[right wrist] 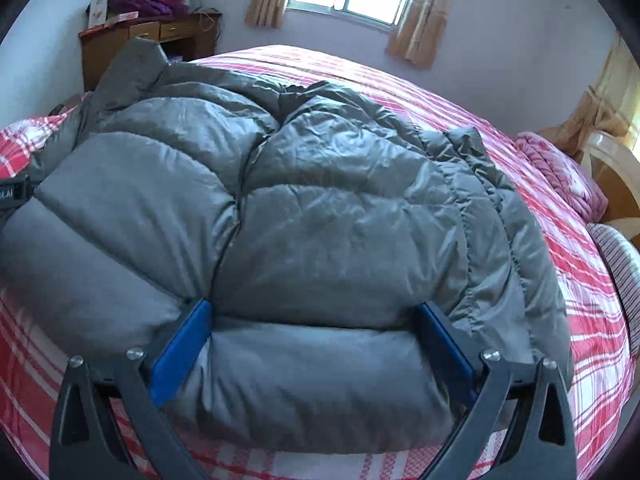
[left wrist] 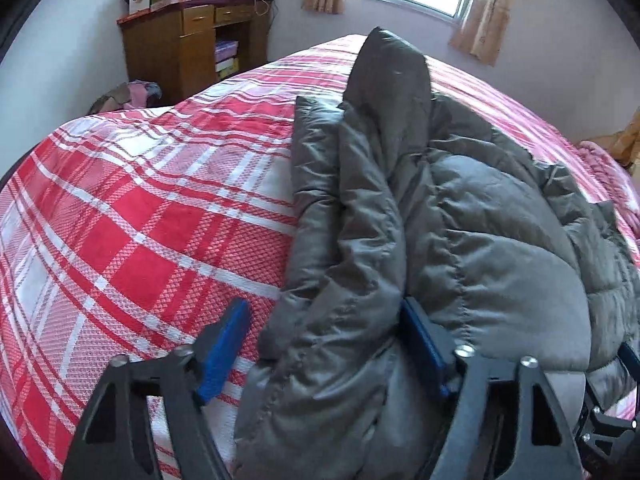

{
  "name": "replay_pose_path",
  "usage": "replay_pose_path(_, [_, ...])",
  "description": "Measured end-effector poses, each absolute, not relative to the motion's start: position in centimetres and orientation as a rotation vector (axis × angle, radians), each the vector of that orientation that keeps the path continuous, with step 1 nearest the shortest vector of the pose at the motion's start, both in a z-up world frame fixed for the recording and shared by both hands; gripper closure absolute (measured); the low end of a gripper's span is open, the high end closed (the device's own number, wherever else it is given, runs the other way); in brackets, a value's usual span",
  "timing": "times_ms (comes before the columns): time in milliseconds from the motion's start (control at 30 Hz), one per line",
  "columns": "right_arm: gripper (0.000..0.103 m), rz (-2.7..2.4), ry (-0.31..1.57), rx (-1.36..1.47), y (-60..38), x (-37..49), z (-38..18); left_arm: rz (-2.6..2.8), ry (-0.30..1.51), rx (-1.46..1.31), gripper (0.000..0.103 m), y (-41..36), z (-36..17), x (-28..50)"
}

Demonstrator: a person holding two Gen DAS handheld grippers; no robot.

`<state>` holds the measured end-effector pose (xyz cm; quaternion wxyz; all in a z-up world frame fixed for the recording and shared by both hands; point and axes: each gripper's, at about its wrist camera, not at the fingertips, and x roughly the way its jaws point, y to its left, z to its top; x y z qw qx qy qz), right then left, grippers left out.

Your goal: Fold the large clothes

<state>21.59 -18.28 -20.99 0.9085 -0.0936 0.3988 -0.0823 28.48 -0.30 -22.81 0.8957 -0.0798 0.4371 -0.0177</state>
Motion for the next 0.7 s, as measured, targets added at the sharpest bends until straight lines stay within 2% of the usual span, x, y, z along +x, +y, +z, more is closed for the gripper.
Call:
replay_pose_path(133, [0.001, -0.173, 0.752, -0.246, -17.0, 21.0, -19.5, -0.087, 0.9, -0.204, 0.048, -0.5, -22.8, 28.3])
replay_pose_path(200, [0.001, -0.169, 0.793, -0.289, -16.8, 21.7, -20.6, -0.133, 0.893, -0.255, 0.065, -0.2, -22.9, 28.3])
replay_pose_path(233, [0.0, -0.164, 0.812, -0.29, -16.9, 22.3, -21.5, -0.182, 0.894, -0.287, 0.083, -0.1, -22.9, 28.4])
replay_pose_path(267, [0.0, -0.161, 0.803, -0.281, -17.0, 22.3, -21.7, -0.2, 0.89, -0.301, 0.088, 0.1, -22.8, 28.3])
replay_pose_path(367, [0.0, -0.153, 0.8, -0.249, -17.4, 22.1, -21.5, -0.224, 0.862, -0.291, 0.095, 0.2, -22.2, 27.7])
replay_pose_path(700, [0.001, -0.133, 0.789, -0.28, -17.2, 21.3, -21.6, -0.276, 0.848, -0.44, 0.097, 3.7, -21.7, 25.7])
